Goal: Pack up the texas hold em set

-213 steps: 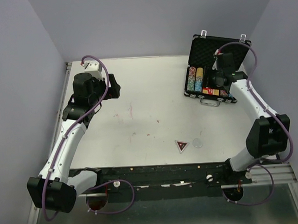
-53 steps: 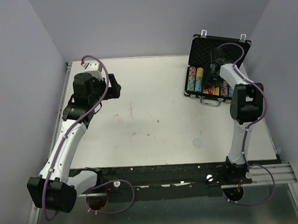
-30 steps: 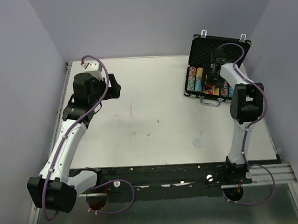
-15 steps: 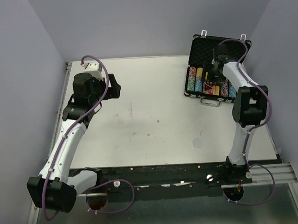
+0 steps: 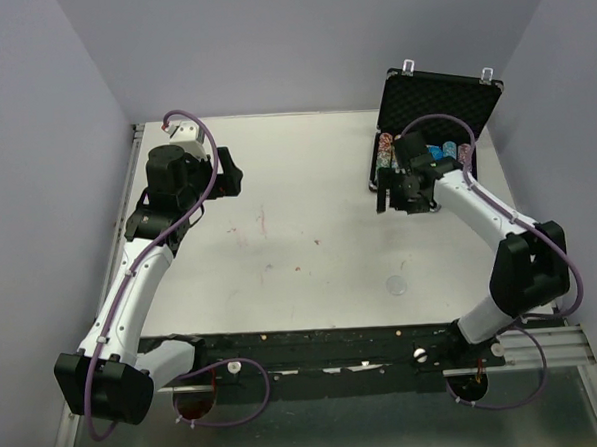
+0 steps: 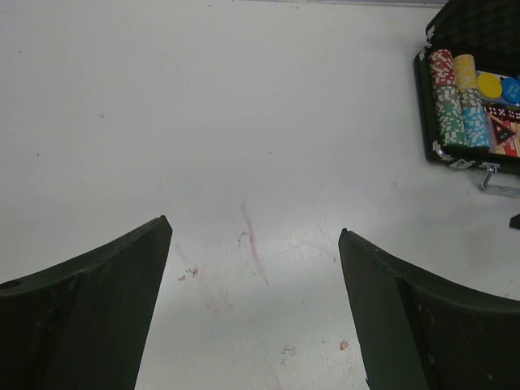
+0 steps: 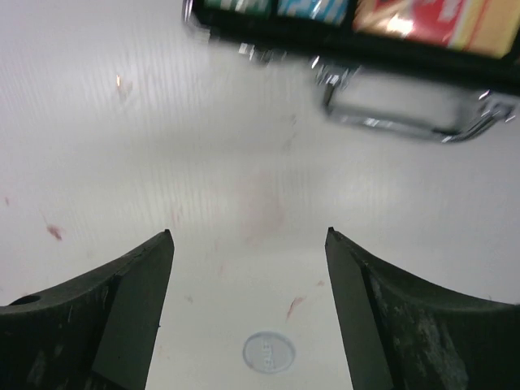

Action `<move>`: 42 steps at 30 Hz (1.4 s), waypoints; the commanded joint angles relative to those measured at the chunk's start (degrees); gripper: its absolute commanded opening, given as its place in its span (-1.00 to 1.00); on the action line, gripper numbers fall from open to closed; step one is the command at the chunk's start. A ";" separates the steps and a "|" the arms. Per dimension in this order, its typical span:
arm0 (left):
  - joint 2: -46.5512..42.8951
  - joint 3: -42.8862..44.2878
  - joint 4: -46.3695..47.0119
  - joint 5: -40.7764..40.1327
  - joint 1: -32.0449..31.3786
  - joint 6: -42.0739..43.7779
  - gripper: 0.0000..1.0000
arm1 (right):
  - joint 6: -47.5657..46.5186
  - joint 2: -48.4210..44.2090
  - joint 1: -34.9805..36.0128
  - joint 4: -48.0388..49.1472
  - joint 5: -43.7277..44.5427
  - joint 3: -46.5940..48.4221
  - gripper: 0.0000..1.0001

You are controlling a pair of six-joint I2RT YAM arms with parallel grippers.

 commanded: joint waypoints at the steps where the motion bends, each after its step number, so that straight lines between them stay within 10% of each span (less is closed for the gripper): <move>1: -0.18 1.29 0.35 1.58 0.45 0.04 0.97 | 8.67 -5.95 3.88 -4.62 2.28 -8.83 0.65; 14: 0.26 1.55 0.17 2.55 0.37 -0.49 0.98 | 22.83 -15.63 11.98 -7.97 1.41 -27.12 0.64; 42: 0.17 1.73 -0.09 2.99 0.37 -0.75 0.97 | 27.13 -10.10 16.55 -1.02 1.67 -31.61 0.44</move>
